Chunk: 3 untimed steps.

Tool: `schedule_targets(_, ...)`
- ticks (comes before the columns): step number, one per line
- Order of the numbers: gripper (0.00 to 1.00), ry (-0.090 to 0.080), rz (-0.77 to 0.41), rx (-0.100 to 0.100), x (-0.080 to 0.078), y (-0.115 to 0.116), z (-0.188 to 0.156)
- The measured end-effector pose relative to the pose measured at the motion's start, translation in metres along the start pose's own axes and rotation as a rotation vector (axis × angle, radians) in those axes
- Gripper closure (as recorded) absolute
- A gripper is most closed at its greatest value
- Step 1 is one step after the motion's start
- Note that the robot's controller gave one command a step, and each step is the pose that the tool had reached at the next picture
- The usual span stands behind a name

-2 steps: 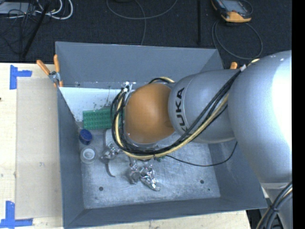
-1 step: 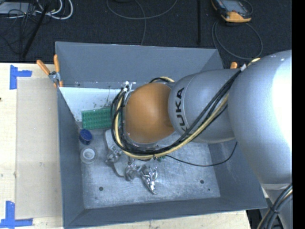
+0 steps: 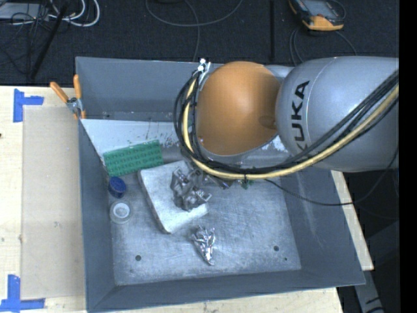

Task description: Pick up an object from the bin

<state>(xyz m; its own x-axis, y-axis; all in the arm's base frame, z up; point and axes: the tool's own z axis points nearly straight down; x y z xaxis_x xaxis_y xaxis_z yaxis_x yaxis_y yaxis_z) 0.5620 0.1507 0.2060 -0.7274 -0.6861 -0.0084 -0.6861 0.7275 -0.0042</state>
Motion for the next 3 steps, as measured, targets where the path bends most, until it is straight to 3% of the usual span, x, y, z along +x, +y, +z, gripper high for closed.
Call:
schedule_targets(1, 0.00, 0.007, 0.002, -0.005, 0.002, 0.001, 0.005)
schedule_targets(2, 0.00, 0.022, 0.047, -0.011, 0.076, 0.027, 0.072)
schedule_targets(3, 0.00, 0.007, -0.125, -0.007, 0.129, -0.048, 0.136)
